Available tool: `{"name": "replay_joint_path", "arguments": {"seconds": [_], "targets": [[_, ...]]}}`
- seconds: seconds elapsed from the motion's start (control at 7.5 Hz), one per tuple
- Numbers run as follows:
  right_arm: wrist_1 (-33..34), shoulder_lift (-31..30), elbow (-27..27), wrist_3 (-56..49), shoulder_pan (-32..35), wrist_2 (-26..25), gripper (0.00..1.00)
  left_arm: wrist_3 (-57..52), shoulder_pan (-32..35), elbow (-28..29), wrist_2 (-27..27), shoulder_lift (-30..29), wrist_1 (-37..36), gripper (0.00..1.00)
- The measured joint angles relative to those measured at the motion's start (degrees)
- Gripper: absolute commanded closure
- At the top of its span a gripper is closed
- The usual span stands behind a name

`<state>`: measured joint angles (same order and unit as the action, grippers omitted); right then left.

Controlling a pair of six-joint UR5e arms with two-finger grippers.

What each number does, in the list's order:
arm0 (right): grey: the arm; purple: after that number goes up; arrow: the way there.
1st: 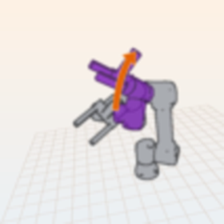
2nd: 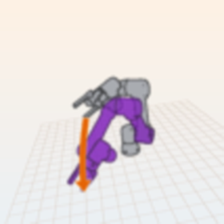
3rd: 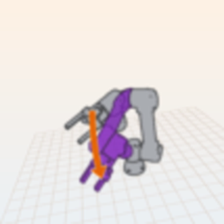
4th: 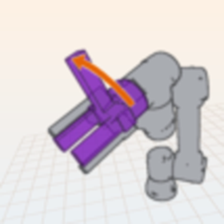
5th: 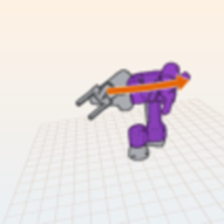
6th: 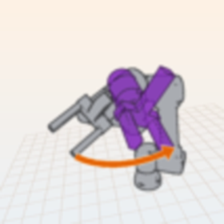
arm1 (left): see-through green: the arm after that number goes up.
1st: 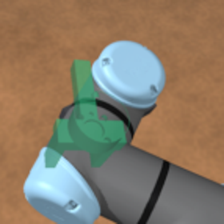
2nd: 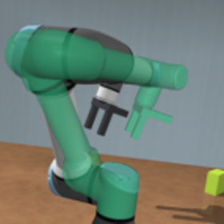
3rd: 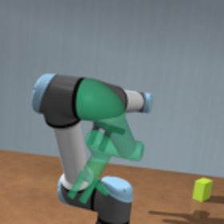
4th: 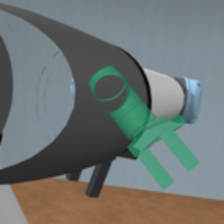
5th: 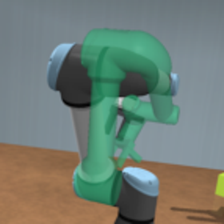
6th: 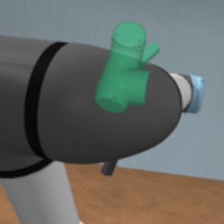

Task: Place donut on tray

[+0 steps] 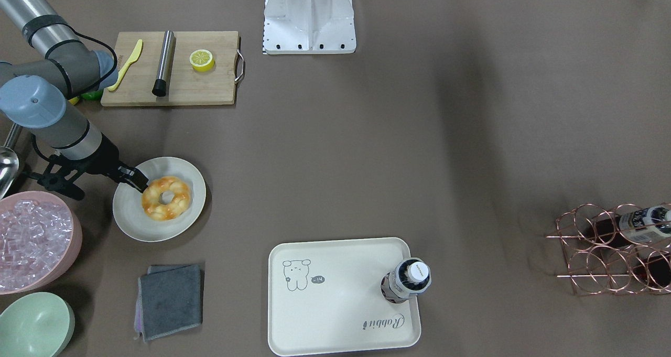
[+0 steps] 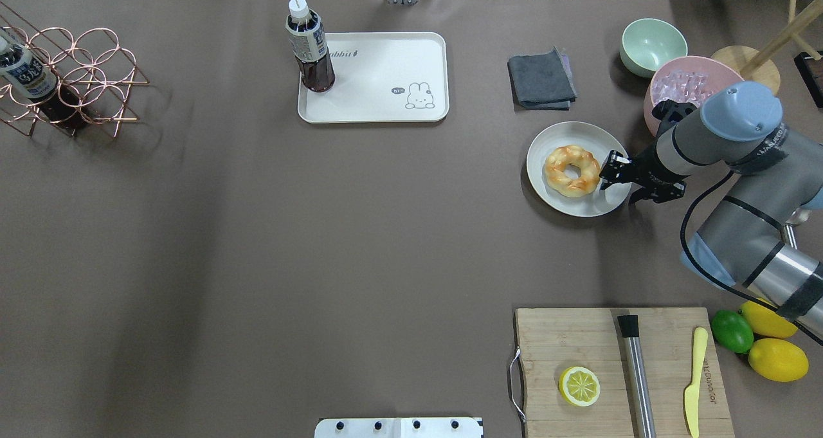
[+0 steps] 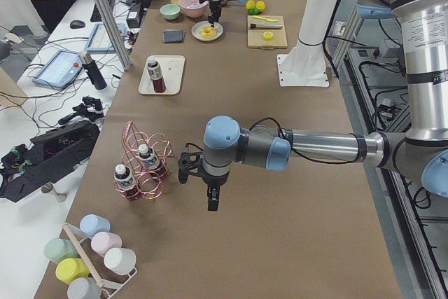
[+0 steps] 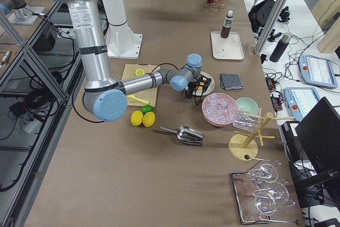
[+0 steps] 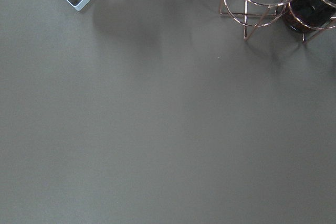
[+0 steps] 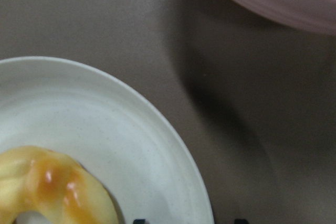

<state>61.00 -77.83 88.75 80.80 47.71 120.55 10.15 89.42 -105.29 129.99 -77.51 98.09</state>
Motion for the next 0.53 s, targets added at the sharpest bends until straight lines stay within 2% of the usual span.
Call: {"name": "replay_joint_path", "arguments": {"seconds": [0.13, 0.53], "targets": [[-0.09, -0.18, 0.03, 0.04, 0.05, 0.05, 1.0, -0.03, 0.02, -0.17, 0.0, 0.09, 0.0, 0.02], [-0.09, -0.33, 0.66, 0.06, 0.66, 0.55, 1.0, -0.04, 0.05, -0.38, 0.0, 0.24, 0.0, 0.02]]}}
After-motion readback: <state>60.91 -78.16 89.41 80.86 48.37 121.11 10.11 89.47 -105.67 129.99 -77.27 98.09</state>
